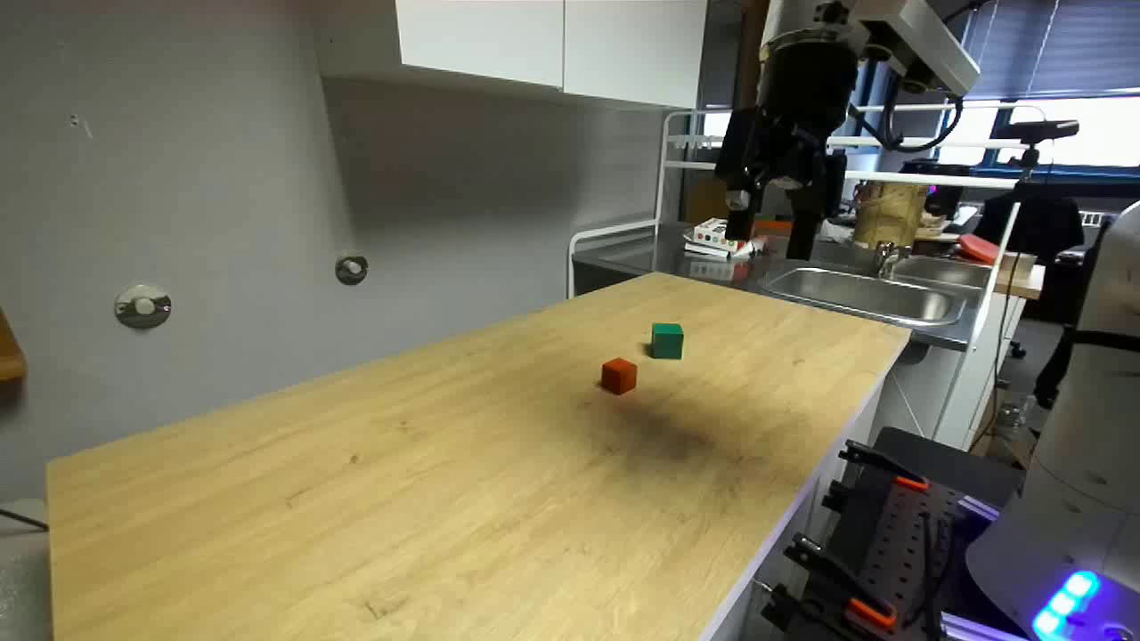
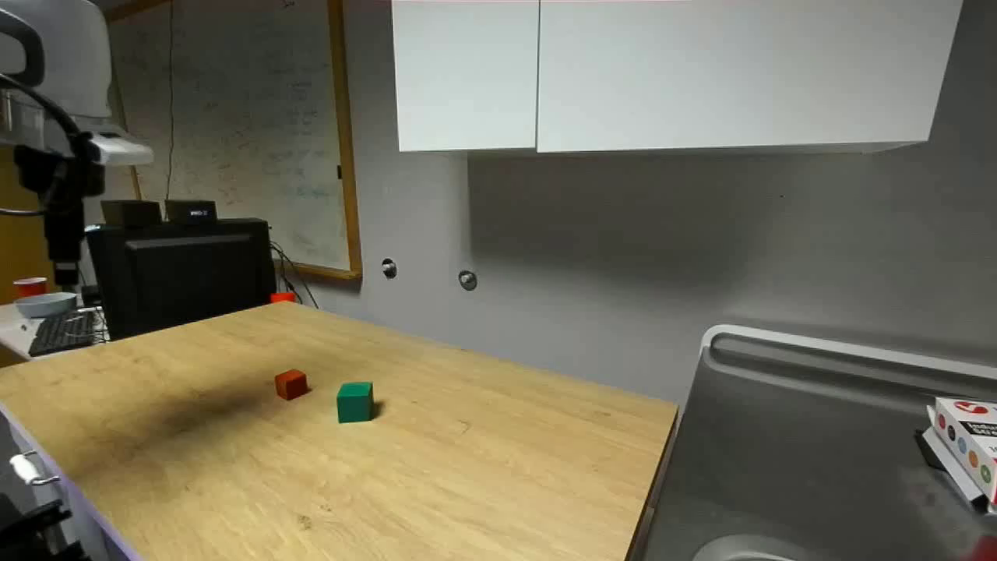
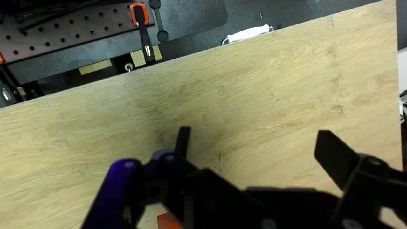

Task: Put the orange cube on the green cube

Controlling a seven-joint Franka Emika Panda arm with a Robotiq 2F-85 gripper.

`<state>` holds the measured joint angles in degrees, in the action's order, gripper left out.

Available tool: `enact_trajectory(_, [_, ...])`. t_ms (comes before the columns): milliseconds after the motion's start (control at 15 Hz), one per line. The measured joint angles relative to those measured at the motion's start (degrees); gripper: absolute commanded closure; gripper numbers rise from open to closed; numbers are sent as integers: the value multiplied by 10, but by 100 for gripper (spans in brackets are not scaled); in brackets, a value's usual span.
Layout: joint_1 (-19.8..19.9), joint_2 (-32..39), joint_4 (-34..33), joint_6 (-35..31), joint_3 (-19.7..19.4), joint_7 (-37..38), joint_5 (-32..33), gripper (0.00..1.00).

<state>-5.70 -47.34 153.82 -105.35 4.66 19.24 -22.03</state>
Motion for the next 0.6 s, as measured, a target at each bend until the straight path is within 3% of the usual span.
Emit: enact_trajectory(600, [0,0,0,-1,0,0,0,0])
